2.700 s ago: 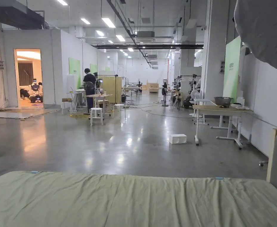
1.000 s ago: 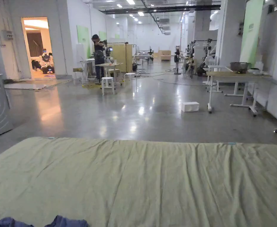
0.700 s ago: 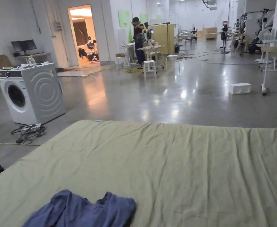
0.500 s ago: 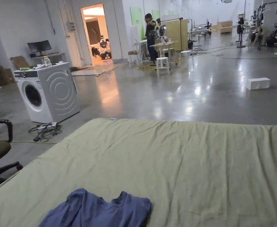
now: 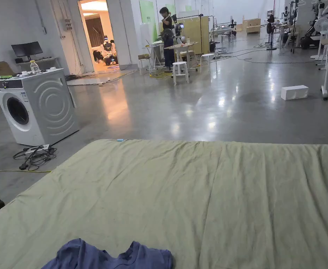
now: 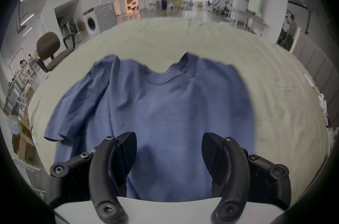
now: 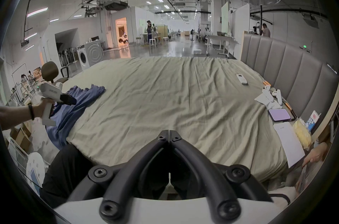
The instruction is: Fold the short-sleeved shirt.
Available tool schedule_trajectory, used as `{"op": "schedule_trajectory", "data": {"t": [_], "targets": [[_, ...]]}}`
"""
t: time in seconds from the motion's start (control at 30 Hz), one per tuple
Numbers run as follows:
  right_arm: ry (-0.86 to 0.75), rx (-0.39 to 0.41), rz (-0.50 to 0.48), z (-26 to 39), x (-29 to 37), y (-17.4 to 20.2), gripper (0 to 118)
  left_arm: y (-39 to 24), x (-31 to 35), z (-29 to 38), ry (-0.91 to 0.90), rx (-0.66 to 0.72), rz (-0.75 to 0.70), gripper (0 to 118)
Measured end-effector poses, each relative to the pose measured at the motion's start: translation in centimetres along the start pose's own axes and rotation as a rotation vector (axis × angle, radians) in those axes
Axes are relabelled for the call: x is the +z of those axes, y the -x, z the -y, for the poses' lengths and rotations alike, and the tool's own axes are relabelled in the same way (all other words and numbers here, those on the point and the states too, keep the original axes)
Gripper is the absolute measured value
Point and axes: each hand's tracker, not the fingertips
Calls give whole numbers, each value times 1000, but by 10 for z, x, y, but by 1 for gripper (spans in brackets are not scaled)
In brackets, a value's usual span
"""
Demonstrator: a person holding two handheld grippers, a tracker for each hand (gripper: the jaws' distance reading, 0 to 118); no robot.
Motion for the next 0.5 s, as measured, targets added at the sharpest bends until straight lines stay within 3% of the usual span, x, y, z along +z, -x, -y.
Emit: {"op": "schedule_trajectory", "data": {"t": [0.1,0.13,0.17,0.23,0.27,0.37,0.5], "targets": [[33,-42,0,5,-7,1,0,1,-20,3,23,-8,23,72],[46,-49,1,7,-10,1,0,1,-17,3,-7,-14,14,66],[56,-55,-2,8,-12,2,0,0,-16,3,-4,-24,9,55],[76,-63,-12,11,-16,2,0,-5,-8,0,-32,-97,56,2],[82,-65,-17,11,-18,3,0,-12,-10,-2,-30,-135,-4,2],[76,-65,-21,9,-16,3,0,-14,-21,-10,22,-132,-2,2],[34,-101,-21,5,-5,-3,0,10,-9,-27,29,138,110,2]]}}
